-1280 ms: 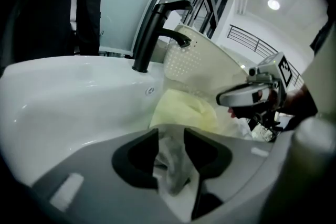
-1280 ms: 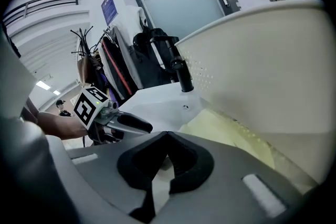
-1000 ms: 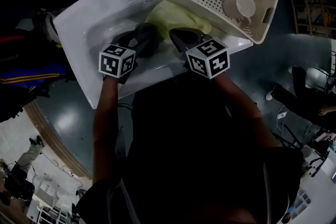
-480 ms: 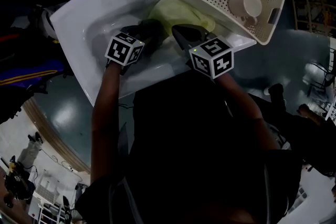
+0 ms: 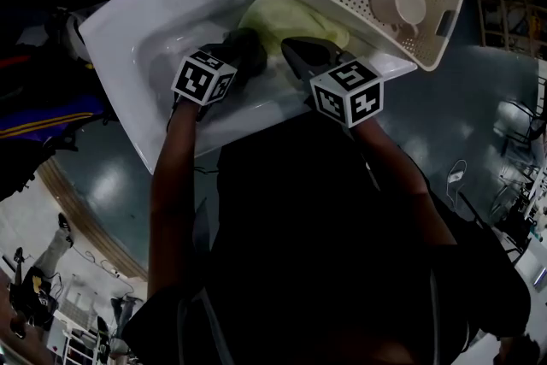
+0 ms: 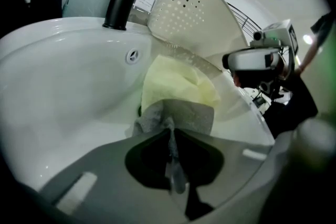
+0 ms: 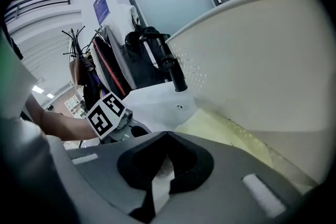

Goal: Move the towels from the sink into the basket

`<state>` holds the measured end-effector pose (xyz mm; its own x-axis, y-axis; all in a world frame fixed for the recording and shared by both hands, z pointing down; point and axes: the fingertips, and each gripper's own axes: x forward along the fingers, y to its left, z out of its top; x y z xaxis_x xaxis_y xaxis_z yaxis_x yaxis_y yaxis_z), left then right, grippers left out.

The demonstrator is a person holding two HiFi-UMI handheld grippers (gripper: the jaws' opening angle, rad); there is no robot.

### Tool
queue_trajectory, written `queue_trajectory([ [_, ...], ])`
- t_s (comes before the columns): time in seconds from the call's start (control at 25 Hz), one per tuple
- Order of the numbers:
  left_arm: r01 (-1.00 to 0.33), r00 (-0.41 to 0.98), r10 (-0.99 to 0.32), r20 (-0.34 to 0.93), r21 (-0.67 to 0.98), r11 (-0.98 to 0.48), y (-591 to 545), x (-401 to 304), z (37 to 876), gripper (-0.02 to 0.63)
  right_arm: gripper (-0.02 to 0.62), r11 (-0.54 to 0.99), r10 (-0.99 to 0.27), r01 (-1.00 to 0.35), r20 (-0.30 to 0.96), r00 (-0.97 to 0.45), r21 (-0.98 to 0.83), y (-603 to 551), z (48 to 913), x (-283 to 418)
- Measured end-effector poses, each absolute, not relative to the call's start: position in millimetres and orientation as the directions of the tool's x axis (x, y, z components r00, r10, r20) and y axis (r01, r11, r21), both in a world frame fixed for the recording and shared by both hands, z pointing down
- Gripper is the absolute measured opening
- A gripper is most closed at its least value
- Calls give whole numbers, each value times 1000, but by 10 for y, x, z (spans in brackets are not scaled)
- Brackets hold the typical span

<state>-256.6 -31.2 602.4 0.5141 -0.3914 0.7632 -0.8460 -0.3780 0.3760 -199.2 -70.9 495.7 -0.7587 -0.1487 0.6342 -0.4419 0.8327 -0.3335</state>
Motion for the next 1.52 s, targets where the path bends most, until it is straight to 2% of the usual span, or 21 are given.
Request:
queue_trajectory([
  [0.2,-853,517,-447,730,393,-344,-335,-2571,5830,18,-2,845,-132,-418,627,-768,-335,-676,4907,-1967],
  [0.8,-908,413,-582,700,265,-325,-201,-2470,5201,17,-2,889,-73,-315,575,-815,-333,-541,4717,-1857],
  [1.16,-933,360,-686,633,238,-270,-113,-2399,4701,17,-2,910,-51,-262,538,-841,-322,-465,4516,-1778],
  [1.52,-945,325,-749,577,161,-285,-162,-2191,4093,17,-2,930,-29,-201,485,-874,-307,-420,4102,-1696],
])
